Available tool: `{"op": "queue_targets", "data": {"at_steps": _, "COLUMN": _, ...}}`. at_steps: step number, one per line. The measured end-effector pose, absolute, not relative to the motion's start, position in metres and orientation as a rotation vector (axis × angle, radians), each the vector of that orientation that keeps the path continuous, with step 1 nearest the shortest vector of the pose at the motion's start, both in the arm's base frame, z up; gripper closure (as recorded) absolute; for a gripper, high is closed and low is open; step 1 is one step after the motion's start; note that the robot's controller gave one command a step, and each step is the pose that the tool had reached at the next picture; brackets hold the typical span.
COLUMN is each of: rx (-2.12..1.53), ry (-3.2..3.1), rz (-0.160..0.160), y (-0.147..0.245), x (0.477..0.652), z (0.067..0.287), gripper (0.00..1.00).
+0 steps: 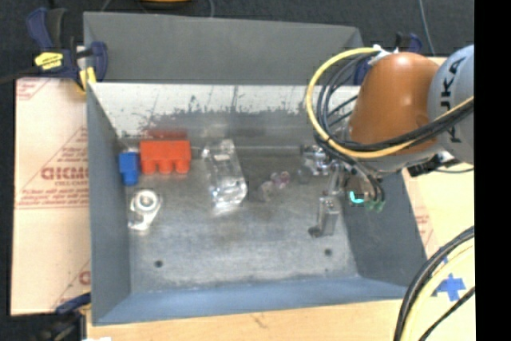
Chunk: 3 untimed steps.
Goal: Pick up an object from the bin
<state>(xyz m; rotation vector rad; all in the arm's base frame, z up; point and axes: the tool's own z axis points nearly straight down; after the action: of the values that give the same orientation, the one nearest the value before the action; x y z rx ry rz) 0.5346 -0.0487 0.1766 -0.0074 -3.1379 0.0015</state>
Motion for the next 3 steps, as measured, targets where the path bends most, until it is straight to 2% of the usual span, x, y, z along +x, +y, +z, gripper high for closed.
{"op": "queue_targets", "data": {"at_steps": 1, "rx": -0.128, "ry": -3.137, "rz": -0.002, "y": -0.052, "x": 0.576, "z": 0.092, "gripper": 0.00}}
{"op": "queue_targets", "data": {"at_steps": 2, "rx": -0.237, "ry": -3.140, "rz": -0.002, "y": -0.035, "x": 0.632, "z": 0.070, "gripper": 0.00}}
{"op": "queue_targets", "data": {"at_steps": 3, "rx": -0.234, "ry": -3.139, "rz": 0.001, "y": -0.036, "x": 0.631, "z": 0.071, "gripper": 1.00}}
